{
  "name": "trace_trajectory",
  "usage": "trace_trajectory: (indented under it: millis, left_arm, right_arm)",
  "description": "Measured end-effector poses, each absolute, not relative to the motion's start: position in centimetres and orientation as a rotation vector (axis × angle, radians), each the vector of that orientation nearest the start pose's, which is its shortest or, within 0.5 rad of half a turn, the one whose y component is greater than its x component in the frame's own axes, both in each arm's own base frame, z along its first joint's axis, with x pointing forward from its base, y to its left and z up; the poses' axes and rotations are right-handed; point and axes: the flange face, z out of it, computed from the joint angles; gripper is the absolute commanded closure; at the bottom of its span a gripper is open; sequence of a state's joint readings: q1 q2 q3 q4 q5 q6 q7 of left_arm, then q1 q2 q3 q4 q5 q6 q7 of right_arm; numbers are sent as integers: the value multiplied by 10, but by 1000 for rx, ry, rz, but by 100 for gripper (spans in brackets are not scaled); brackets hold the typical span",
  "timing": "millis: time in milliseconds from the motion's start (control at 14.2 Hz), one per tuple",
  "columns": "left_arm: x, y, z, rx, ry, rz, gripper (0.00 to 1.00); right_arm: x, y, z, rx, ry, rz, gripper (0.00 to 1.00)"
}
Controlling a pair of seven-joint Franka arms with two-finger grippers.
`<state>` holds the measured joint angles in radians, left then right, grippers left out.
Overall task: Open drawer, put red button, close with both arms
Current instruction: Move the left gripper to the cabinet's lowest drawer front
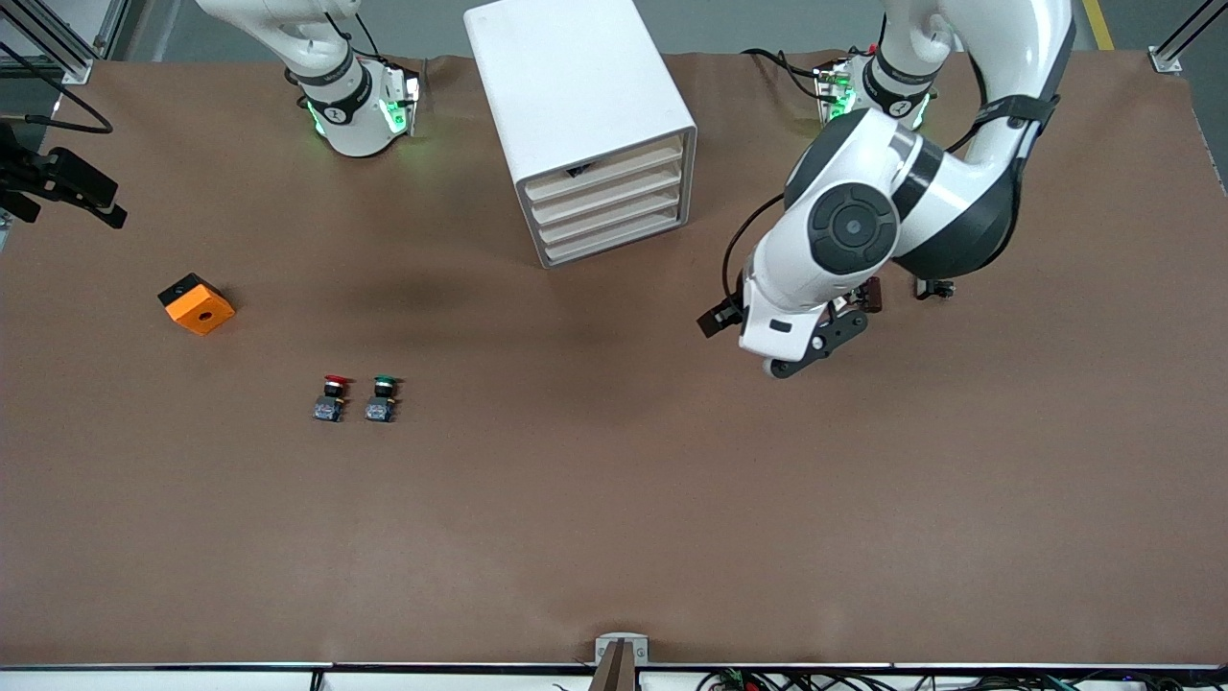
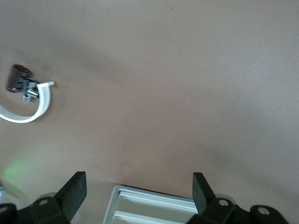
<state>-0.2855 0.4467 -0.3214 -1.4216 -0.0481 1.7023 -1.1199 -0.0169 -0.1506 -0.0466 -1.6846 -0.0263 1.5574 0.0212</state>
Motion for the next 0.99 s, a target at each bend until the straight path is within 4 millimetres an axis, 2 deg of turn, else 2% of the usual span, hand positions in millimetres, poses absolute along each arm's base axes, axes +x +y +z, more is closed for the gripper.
trace_trajectory:
  millis: [353, 635, 847, 988]
  left_arm:
    - [567, -384, 427, -3069, -846, 312, 0]
    - [549, -426, 405, -3061, -878, 295, 0]
    - [533, -448, 403, -3048, -901, 299, 0]
    - [523, -460, 404, -2985, -1068, 321, 0]
  right_arm:
    - [504, -39, 649, -3158, 141, -35, 0]
    - [504, -39, 649, -3158, 140, -33, 0]
    - [504, -38, 649, -3158, 138, -33, 0]
    - [504, -38, 649, -3158, 138, -33, 0]
